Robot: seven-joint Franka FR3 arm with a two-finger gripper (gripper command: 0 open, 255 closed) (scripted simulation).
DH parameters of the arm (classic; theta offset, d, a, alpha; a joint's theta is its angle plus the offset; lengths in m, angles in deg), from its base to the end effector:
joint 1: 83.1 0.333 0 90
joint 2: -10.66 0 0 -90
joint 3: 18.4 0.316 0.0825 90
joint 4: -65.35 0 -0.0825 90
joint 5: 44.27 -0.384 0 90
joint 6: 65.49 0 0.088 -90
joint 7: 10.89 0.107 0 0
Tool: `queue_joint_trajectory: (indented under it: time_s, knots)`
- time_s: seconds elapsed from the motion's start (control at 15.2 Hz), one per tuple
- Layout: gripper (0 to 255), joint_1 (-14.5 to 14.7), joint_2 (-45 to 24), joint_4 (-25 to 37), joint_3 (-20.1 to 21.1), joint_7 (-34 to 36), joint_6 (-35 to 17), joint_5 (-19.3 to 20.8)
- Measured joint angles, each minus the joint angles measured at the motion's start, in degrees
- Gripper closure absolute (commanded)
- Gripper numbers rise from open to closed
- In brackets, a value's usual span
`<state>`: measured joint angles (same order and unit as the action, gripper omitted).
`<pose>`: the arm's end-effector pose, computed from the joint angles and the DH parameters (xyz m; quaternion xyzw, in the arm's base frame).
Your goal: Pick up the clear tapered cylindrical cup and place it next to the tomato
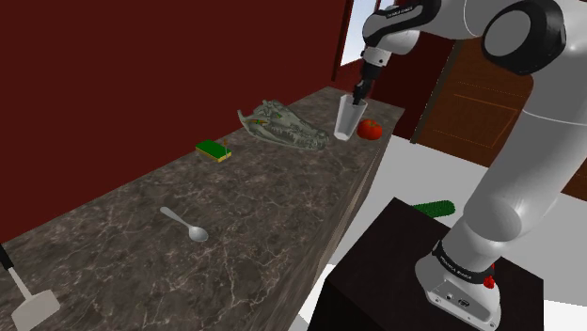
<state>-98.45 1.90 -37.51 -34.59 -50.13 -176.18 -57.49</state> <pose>0.5262 -0.2957 0.4641 -0.9959 -0.0272 -0.0465 0.0729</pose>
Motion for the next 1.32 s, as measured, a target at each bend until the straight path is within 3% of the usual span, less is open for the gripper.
queue_joint_trajectory:
  time_s: [0.79, 1.19, 1.25, 1.32]
  knots:
    - [255, -0.1, -2.9, -5.7, 0.4, -2.2, -8.3, -1.8]
    - [255, -0.1, -3.1, -6.0, 0.4, -2.4, -8.8, -1.9]
    - [0, -0.1, -3.1, -6.0, 0.4, -2.4, -8.8, -1.9]
    - [0, -0.1, -3.1, -6.0, 0.4, -2.4, -8.8, -1.9]
